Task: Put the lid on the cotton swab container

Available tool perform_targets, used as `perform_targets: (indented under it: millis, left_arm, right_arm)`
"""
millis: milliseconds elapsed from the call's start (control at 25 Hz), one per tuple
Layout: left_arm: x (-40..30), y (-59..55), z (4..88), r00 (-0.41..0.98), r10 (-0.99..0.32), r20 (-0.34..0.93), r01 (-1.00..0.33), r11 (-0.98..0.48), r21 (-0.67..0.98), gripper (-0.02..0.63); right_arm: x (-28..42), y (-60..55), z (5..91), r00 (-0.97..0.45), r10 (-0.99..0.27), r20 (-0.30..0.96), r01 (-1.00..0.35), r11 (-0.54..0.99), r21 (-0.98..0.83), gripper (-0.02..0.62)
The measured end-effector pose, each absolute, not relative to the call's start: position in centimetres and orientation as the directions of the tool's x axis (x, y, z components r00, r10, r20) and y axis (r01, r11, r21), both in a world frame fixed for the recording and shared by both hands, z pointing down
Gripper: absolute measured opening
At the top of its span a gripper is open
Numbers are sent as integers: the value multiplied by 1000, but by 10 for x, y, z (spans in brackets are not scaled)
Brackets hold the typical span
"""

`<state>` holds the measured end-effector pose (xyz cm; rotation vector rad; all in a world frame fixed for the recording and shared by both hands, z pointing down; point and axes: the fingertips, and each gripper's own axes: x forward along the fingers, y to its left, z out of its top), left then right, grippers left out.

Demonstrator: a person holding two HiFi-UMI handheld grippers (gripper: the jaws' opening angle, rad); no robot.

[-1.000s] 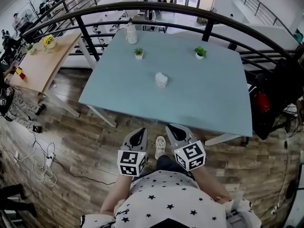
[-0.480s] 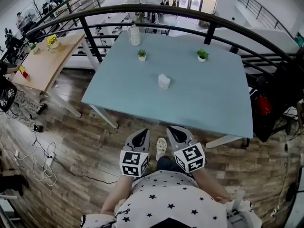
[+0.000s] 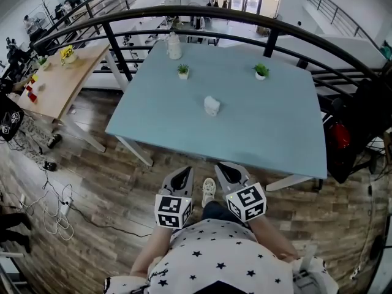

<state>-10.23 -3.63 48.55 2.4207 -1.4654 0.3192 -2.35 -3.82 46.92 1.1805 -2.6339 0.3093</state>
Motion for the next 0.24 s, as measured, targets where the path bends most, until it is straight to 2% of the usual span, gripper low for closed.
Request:
perform_targets:
  millis: [240]
  left_arm:
    - [-104, -38, 486, 462, -821, 337, -886, -441, 141, 3]
  right_arm:
    - [-26, -42, 469, -652, -698, 296, -749, 653, -110, 5]
